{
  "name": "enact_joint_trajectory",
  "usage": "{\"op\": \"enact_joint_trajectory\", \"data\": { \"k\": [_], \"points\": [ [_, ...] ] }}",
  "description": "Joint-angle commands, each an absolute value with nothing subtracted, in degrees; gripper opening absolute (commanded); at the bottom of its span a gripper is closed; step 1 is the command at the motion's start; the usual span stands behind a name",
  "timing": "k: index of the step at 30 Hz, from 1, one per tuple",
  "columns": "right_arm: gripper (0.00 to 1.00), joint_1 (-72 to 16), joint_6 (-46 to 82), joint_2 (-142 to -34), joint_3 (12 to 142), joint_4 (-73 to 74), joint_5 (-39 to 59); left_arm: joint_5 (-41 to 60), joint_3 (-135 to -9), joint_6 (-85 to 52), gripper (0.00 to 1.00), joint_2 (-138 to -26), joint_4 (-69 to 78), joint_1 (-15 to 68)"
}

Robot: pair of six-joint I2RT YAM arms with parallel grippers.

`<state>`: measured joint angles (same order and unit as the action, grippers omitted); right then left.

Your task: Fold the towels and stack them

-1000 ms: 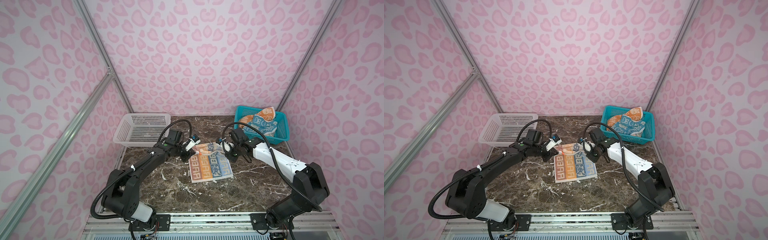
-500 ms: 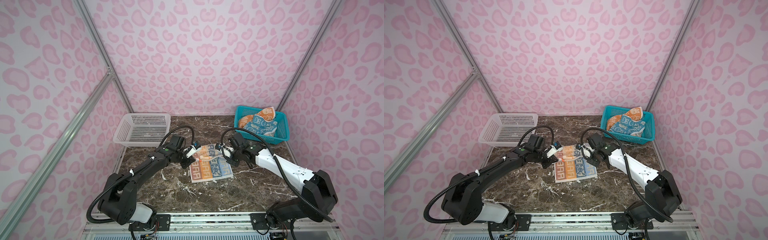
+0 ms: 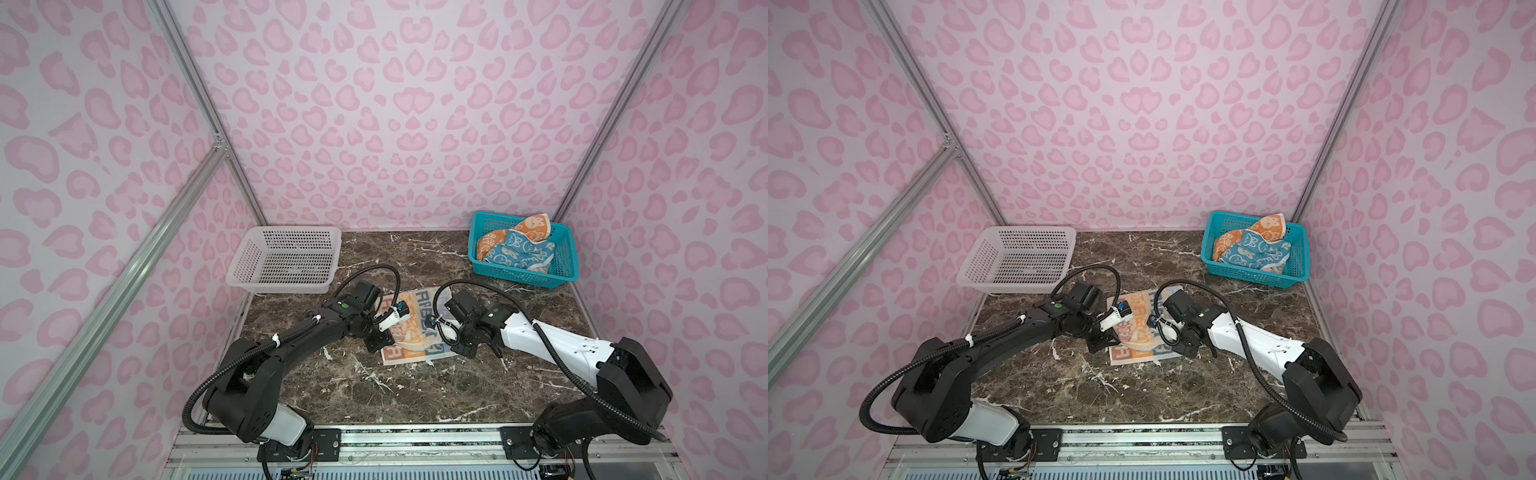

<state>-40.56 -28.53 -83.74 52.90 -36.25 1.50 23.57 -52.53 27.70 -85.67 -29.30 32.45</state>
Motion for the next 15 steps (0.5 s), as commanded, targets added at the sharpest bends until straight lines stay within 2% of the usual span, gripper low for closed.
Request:
{"op": "enact_joint_trajectory", "data": {
  "k": [1,3,4,5,7,10,15],
  "points": [
    [0.21,-40.87,-26.96,-83.58,52.3,-36.52,1.66,22.49,-52.03,29.19,0.23,-86.24,-31.98,32.92],
    [0.23,-40.87,-26.31,-83.43,52.2,-36.88,1.92,21.26,-52.03,28.93,0.26,-86.46,-32.19,32.96],
    [0.24,-40.87,-26.11,-83.25,52.21,-37.15,2.29,21.02,-52.09,28.83,0.31,-86.37,-32.34,32.97],
    [0.24,-40.91,-25.87,-82.91,52.25,-37.42,2.82,20.71,-52.1,28.7,0.4,-86.21,-32.43,33.03],
    [0.26,-40.81,-25.3,-81.94,52.21,-37.43,3.44,20.02,-52.12,28.17,0.47,-85.62,-32.22,32.95],
    [0.27,-39.61,-22.95,-80.63,52.6,-36.76,4.41,17.85,-52.22,25.19,0.5,-84.54,-30.07,32.88],
    [0.26,-35.48,-12.89,-80.44,54.08,-34.02,11.71,17.23,-53.85,14.32,0.51,-83.74,-24.41,30.89]
  ]
}}
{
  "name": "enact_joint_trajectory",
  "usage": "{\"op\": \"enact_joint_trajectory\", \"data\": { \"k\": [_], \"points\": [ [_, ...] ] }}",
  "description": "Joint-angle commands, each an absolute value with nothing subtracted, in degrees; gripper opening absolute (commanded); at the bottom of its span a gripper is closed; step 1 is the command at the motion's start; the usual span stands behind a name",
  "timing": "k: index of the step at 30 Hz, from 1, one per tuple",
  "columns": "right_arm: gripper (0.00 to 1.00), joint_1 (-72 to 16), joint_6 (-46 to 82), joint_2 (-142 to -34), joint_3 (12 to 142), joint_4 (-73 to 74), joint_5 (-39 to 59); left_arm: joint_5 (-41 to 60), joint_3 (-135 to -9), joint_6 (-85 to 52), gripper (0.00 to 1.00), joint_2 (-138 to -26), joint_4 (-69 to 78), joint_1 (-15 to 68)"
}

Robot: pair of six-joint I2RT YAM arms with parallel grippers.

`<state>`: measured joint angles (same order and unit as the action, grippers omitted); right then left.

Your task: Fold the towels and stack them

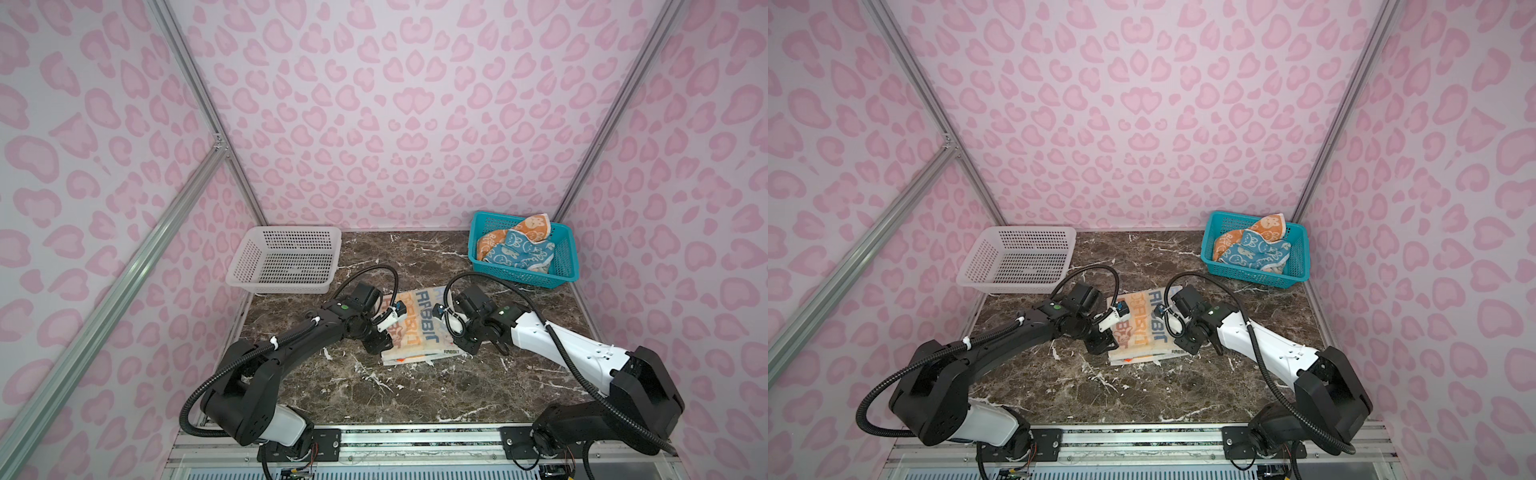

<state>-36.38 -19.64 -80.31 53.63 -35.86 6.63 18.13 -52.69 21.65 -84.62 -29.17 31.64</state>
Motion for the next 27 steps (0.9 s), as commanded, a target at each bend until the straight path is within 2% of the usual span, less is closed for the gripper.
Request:
{"op": "enact_joint_trajectory", "data": {
  "k": [1,5,10,20,27],
  "points": [
    [0.26,-35.33,-10.76,-80.64,53.7,-32.82,12.77,17.27,-54.12,11.3,0.51,-83.87,-22.74,30.46],
    [0.26,-35.33,-2.55,-81.81,51.19,-27.64,15.22,15.27,-56.29,-0.3,0.52,-86.33,-18.65,28.91],
    [0.21,-35.93,6.71,-84.07,47.47,-22.05,17.28,15.6,-61.34,-11.91,0.45,-93.84,-19.19,26.29],
    [0.12,-36.99,14.16,-91.11,46.28,-22.44,12.35,15.15,-68.8,-16.46,0.13,-107.37,-22.29,25.88],
    [0.08,-37.21,13.82,-94.12,47.2,-26.5,9.74,9.58,-70.14,-15.04,0.06,-111.44,-24.1,22.69]
  ]
}}
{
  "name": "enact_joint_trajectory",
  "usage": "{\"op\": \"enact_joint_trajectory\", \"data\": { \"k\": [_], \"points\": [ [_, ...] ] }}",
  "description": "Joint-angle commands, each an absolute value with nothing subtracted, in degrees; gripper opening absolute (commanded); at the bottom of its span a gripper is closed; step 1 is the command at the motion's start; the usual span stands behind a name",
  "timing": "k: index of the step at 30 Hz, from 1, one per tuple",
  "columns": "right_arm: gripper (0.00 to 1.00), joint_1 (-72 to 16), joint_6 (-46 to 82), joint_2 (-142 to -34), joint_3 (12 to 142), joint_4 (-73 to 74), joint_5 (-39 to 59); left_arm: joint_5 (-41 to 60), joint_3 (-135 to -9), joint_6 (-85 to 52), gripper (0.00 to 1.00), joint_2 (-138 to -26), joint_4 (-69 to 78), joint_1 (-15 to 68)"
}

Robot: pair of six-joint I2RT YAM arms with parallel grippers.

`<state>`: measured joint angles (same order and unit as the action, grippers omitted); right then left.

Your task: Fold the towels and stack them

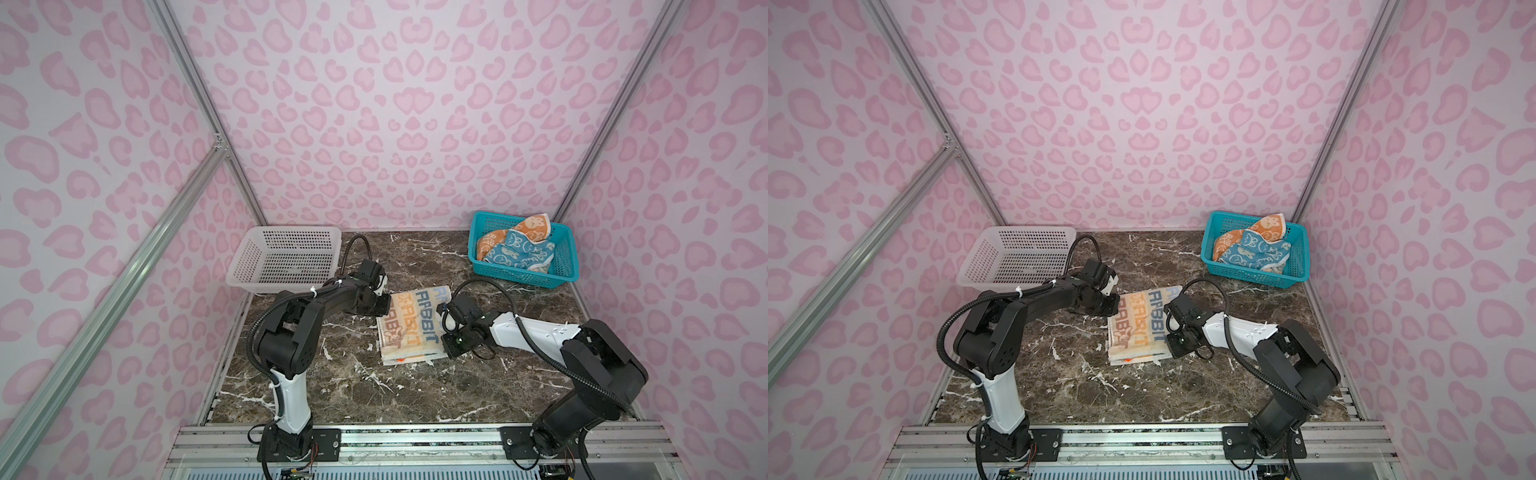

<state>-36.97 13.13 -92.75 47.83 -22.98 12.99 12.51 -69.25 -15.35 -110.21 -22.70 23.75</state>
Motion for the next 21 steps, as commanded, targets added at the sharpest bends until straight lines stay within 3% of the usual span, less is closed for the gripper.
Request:
{"op": "enact_joint_trajectory", "data": {
  "k": [1,13,21],
  "points": [
    [0.08,-37.33,13.78,-94.01,47.12,-26.82,9.22,9.0,-70.67,-14.23,0.06,-112.18,-24.42,22.17],
    [0.1,-39.46,12.09,-92.33,46.85,-28.7,9.82,6.28,-80.02,-9.13,0.06,-119.61,-27.82,18.99],
    [0.19,-39.81,12.23,-89.01,48.91,-25.37,13.46,18.98,-79.02,-7.37,0.19,-111.16,-28.52,18.88]
  ]
}}
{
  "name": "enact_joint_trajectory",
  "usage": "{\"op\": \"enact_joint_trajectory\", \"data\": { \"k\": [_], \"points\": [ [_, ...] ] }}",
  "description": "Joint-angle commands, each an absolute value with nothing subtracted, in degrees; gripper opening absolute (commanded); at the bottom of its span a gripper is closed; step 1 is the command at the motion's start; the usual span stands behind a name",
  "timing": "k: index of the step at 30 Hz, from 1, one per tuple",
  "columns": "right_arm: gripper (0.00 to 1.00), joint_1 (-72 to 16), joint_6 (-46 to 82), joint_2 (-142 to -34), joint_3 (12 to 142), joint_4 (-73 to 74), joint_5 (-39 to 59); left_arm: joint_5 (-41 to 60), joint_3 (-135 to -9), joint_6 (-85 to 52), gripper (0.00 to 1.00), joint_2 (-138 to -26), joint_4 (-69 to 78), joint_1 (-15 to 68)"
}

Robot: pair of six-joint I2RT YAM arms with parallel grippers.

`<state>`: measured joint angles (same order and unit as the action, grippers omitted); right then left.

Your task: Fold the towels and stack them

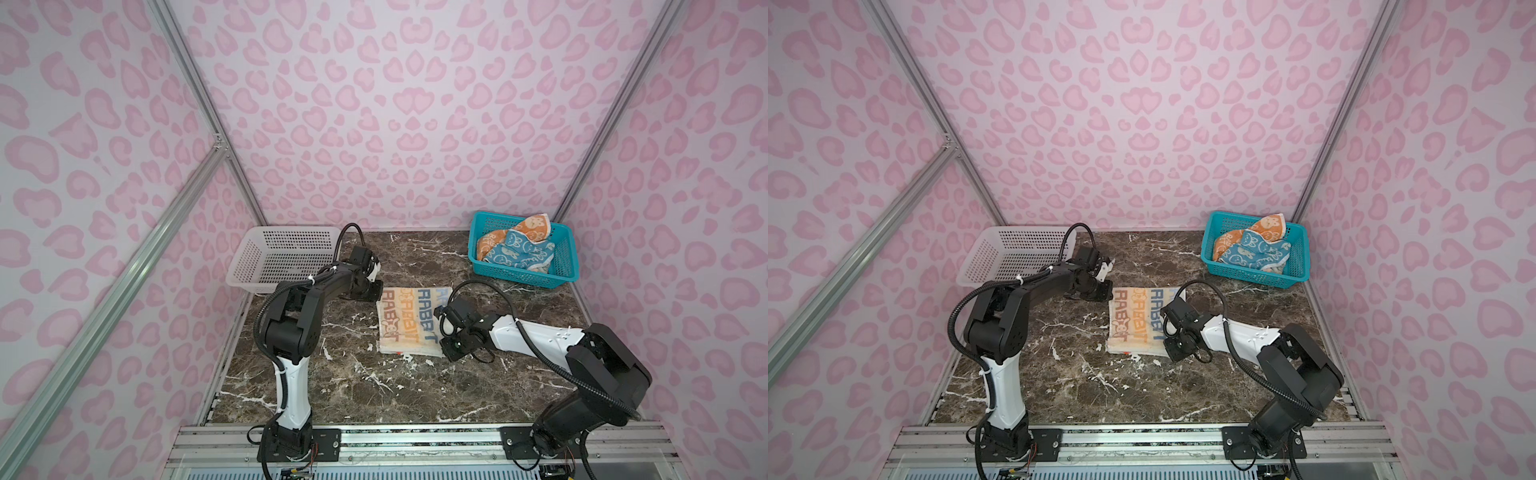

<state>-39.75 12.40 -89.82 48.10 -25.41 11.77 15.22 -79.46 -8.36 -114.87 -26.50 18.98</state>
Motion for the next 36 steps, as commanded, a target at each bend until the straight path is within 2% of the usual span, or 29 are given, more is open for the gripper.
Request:
{"op": "enact_joint_trajectory", "data": {
  "k": [1,6,13,18,23,36],
  "points": [
    [0.2,-39.81,12.35,-88.5,49.34,-24.93,13.83,19.66,-78.71,-7.69,0.21,-109.59,-29.08,18.82],
    [0.21,-39.3,13.87,-87.02,50.79,-23.59,14.13,25.85,-74.6,-11.6,0.25,-102.14,-29.53,18.96],
    [0.15,-36.39,19.58,-90.18,51.81,-21.9,12.77,31.31,-65.16,-20.16,0.2,-96.13,-26.53,24.0],
    [0.14,-36.32,20.64,-92.34,52.04,-22.15,13.95,26.9,-60.18,-25.04,0.14,-97.59,-24.52,26.98],
    [0.13,-36.37,20.92,-92.96,51.25,-24.5,10.84,19.28,-60.16,-24.86,0.1,-100.96,-26.37,26.86],
    [0.12,-36.3,19.63,-93.27,51.32,-28.36,7.15,10.23,-65.26,-17.88,0.09,-107.26,-32.94,25.89]
  ]
}}
